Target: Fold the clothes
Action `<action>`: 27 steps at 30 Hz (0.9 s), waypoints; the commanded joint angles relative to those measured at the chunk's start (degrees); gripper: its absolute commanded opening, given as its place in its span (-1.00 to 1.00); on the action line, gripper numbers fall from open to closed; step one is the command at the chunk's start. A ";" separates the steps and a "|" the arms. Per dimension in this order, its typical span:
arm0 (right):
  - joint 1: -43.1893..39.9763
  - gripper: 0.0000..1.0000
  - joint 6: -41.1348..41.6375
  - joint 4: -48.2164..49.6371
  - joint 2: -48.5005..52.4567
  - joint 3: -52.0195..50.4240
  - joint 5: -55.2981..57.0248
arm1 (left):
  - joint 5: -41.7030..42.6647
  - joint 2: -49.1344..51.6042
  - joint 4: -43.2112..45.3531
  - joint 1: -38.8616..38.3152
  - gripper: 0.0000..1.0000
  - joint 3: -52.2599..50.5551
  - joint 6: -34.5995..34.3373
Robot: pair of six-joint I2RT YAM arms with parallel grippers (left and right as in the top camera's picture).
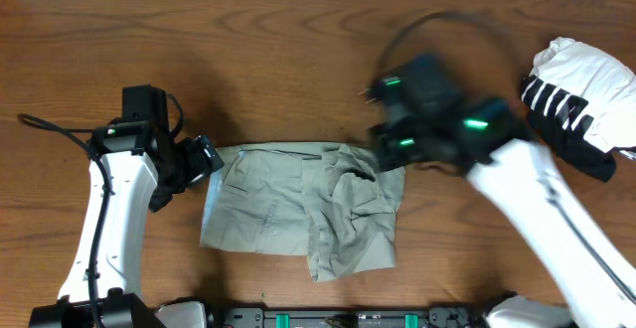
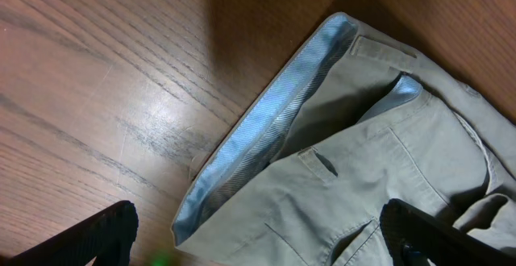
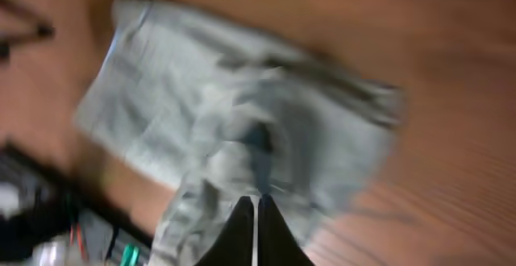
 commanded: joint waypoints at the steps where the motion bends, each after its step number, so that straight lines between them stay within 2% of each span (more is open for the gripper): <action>1: -5.11 -0.96 2.86 -2.19 -0.74 -0.52 5.35 | -0.66 0.24 -0.17 0.28 0.96 0.09 0.35; 6: -7.82 -0.98 2.73 0.09 0.87 -8.15 3.91 | -0.66 0.24 -0.17 0.28 0.96 0.09 0.35; 18: -2.27 -0.98 7.80 32.24 5.38 -33.51 -17.81 | -0.66 0.24 -0.17 0.28 0.96 0.09 0.35; 27: 7.13 -0.97 20.70 46.77 7.82 -41.33 -21.62 | -0.66 0.24 -0.20 0.28 0.96 0.09 0.35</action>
